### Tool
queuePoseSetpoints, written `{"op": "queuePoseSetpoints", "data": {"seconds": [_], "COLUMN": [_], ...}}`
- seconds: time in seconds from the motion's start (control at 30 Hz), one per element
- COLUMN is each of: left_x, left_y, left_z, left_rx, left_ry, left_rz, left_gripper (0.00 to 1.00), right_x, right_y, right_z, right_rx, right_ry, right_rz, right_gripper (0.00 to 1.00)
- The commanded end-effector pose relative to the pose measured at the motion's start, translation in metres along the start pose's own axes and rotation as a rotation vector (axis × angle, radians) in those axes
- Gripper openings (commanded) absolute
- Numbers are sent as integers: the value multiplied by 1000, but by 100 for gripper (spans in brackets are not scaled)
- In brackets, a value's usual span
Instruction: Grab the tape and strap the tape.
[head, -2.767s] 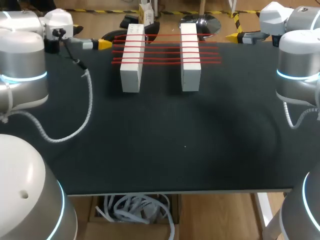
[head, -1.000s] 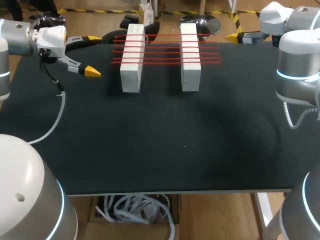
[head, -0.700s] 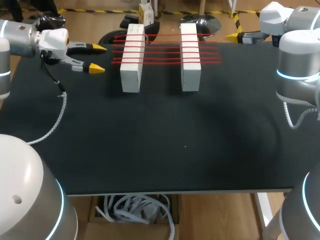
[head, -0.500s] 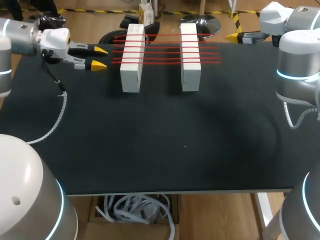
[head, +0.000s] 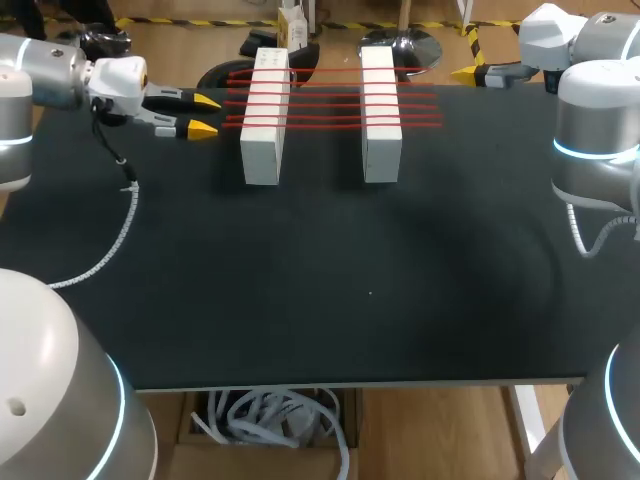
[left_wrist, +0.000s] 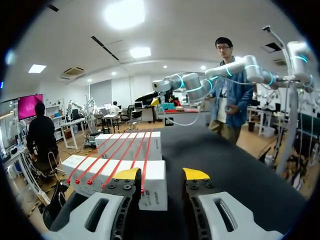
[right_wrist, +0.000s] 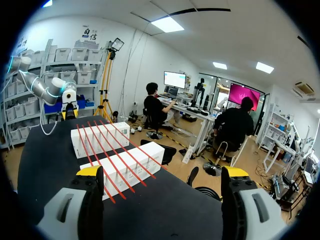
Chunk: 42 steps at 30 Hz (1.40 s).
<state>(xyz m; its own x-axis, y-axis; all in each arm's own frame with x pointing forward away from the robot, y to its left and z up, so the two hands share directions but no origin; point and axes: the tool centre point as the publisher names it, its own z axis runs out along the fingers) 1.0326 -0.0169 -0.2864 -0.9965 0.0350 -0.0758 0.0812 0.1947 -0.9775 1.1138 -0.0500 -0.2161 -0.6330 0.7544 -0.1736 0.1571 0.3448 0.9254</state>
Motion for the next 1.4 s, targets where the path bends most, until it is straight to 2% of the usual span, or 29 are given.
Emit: {"op": "queuePoseSetpoints", "data": {"seconds": [0.03, 0.1, 0.4, 1.0, 1.4], "left_x": [-10, -11, -17, -27, -28], "left_y": [8, 9, 18, 26, 32], "left_z": [3, 4, 6, 7, 7], "left_rx": [14, 15, 21, 36, 40], "left_ry": [19, 19, 24, 26, 23], "left_rz": [2, 3, 0, 7, -4], "left_gripper": [35, 31, 31, 33, 29], "right_x": [0, 0, 0, 0, 0], "right_y": [0, 0, 0, 0, 0], "right_z": [0, 0, 0, 0, 0], "right_rx": [0, 0, 0, 0, 0], "right_ry": [0, 0, 0, 0, 0], "right_rz": [0, 0, 0, 0, 0], "right_gripper": [100, 100, 100, 100, 100]}}
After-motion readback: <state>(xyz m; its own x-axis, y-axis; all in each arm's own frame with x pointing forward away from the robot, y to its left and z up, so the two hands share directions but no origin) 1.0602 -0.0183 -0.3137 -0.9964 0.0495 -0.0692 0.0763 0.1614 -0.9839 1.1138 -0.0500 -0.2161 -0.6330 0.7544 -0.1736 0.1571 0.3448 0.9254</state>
